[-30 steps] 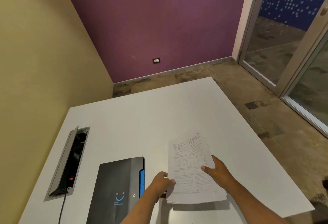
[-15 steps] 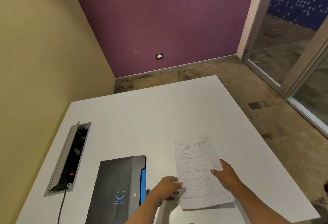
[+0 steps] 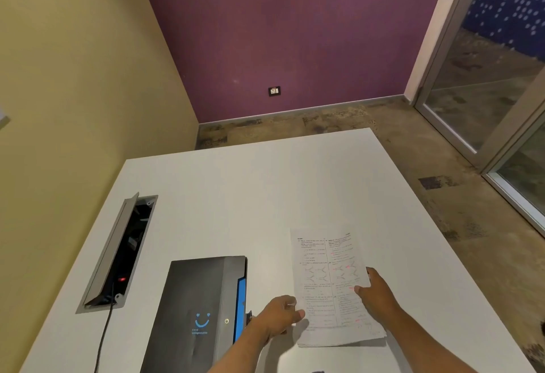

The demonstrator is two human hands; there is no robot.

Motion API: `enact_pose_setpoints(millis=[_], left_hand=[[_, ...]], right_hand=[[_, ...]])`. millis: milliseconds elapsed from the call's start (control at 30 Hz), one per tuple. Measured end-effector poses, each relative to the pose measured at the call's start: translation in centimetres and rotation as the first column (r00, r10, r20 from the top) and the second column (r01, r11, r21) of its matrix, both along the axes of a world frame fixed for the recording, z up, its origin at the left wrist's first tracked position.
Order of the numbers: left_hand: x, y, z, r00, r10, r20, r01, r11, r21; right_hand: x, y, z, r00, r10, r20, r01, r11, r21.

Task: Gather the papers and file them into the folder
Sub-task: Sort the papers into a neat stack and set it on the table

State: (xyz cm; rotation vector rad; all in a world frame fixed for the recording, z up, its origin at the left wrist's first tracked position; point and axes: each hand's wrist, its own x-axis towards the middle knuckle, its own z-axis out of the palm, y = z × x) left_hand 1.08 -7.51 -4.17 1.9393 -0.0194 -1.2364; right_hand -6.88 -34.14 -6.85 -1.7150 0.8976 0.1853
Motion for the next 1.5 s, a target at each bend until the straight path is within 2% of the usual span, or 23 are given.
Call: enact_pose_setpoints(millis=[200, 500, 600, 767, 867, 1033, 1200, 1333, 1500], left_hand=[[-0.6, -0.3, 0.3, 1.000, -0.011, -0.007, 0.011, 1.000, -0.013], [-1.8, -0.4, 0.5, 0.990, -0.139, 0.013, 0.139, 0.990, -0.025], [-2.3, -0.5, 0.9, 0.980, -0.197, -0.003, 0.197, 0.980, -0.015], [-2.7, -0.4, 1.2, 0.974, -0.226, 0.000, 0.226, 0.974, -0.006], [-3.2, -0.5, 1.3, 0.966, -0.255, 0.036, 0.255, 0.967, 0.012], [-4.0, -0.7, 1.5, 0.940, -0.332, 0.081, 0.330, 0.943, 0.045], [-4.3, -0.7, 1.7, 0.936, -0.342, 0.083, 0.338, 0.940, 0.053], [-4.3, -0.8, 1.5, 0.940, -0.333, 0.077, 0.329, 0.943, 0.056], [-4.4, -0.8, 1.5, 0.941, -0.327, 0.087, 0.326, 0.945, 0.031]], right_hand=[[-0.2, 0.7, 0.6, 0.999, 0.031, -0.014, -0.032, 0.999, -0.036], [-1.7, 0.6, -0.1, 0.996, -0.026, -0.089, 0.019, 0.997, -0.080], [-2.1, 0.7, 0.2, 0.996, 0.009, -0.084, -0.019, 0.992, -0.126], [-2.5, 1.1, 1.0, 0.980, 0.066, -0.189, -0.113, 0.962, -0.250], [-2.6, 1.4, 0.9, 0.978, 0.060, -0.198, -0.122, 0.942, -0.314], [-3.0, 1.3, 0.7, 0.970, 0.120, -0.214, -0.190, 0.919, -0.346], [-3.3, 1.6, 1.3, 0.952, 0.106, -0.289, -0.210, 0.910, -0.358], [-3.5, 2.2, 1.1, 0.907, 0.113, -0.405, -0.295, 0.858, -0.421], [-4.0, 2.8, 0.6, 0.892, 0.148, -0.427, -0.356, 0.811, -0.465]])
